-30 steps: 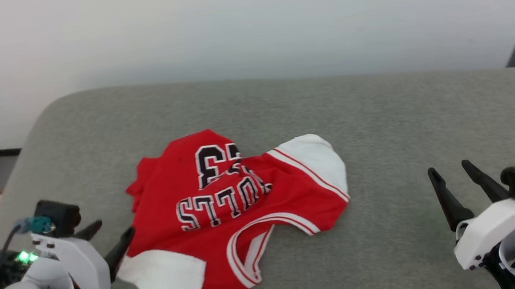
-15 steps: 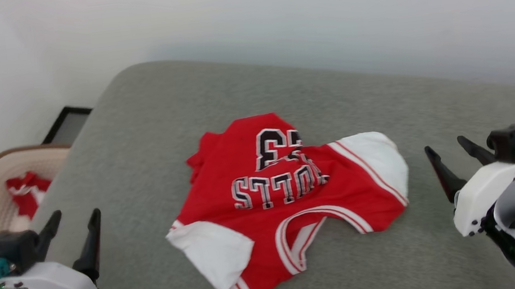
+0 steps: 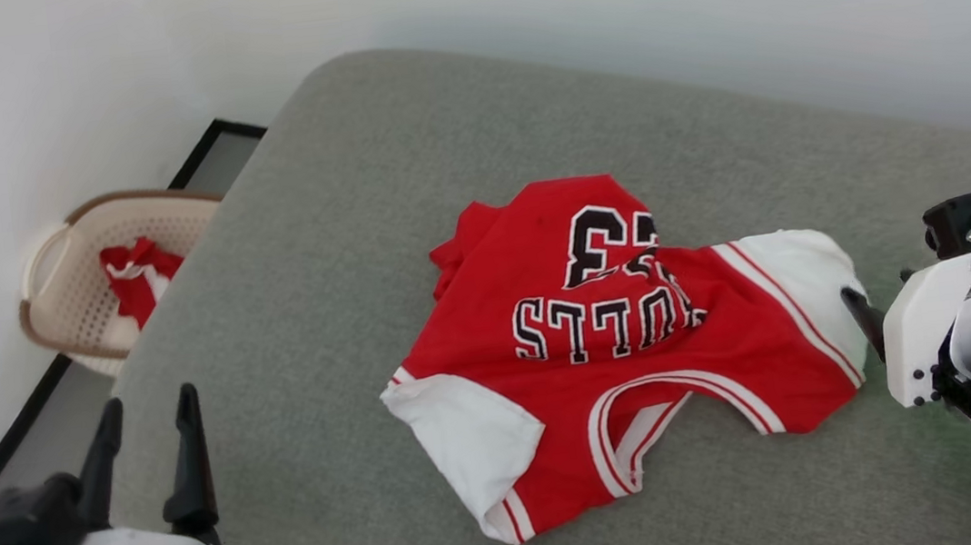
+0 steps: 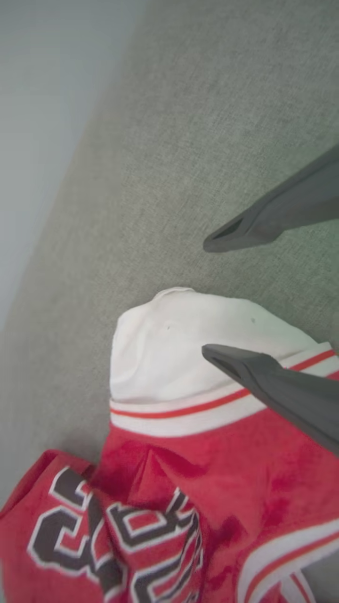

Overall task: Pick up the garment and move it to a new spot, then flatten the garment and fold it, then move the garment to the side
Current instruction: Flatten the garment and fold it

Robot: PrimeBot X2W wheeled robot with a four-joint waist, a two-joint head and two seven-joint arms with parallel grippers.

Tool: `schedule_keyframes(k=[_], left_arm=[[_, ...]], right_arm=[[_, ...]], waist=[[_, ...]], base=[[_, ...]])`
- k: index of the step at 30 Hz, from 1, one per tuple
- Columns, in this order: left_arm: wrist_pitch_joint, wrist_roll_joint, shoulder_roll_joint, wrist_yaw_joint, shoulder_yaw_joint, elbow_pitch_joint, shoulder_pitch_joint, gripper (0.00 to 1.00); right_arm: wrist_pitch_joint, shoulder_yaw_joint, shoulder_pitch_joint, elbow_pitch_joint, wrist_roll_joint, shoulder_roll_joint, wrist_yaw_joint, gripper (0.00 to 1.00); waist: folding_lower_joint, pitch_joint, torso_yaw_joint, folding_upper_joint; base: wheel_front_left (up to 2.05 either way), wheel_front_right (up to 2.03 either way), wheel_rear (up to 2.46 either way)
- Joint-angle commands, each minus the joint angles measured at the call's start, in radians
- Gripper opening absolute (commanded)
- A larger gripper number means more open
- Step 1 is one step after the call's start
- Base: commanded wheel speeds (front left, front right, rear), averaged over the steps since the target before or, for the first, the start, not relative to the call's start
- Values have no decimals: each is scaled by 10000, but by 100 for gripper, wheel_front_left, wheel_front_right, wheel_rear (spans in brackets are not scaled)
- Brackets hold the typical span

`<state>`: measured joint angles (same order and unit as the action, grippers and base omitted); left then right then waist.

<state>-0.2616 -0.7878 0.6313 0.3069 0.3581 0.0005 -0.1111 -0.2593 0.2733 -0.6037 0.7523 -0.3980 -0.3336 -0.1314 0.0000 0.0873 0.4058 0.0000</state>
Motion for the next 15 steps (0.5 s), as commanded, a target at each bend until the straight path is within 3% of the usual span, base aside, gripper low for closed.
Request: schedule_keyframes(k=[1, 7, 8, 9, 10, 15], left_arm=[[-40, 216, -154, -137, -159, 34, 108, 100], [-40, 898, -920, -833, -787, 338, 243, 100], [-41, 985, -1006, -926, -872, 389, 226, 100], [-41, 1071, -1096, -1013, -967, 452, 214, 100], [-41, 1152, -1187, -1082, -1044, 508, 211, 100], [-41, 1546, -1524, -1417, -1434, 730, 348, 100]], right_arm=[[-130, 134, -214, 264, -63, -26, 15, 100], [-889, 711, -872, 1700, -500, 98, 15, 100], [-974, 830, -980, 1864, -583, 107, 15, 90], [-975, 914, -1076, 2019, -633, 114, 15, 13], [-993, 1055, -1124, 2131, -681, 126, 15, 0], [-676, 1374, -1623, 2541, -915, -91, 16, 0]], waist=[[0, 206, 196, 0], [0, 372, 265, 0], [0, 391, 280, 0], [0, 406, 283, 0], [0, 420, 282, 0], [0, 363, 160, 0]], base=[[0, 0, 0], [0, 0, 0], [0, 0, 0], [0, 0, 0], [0, 0, 0], [0, 0, 0]])
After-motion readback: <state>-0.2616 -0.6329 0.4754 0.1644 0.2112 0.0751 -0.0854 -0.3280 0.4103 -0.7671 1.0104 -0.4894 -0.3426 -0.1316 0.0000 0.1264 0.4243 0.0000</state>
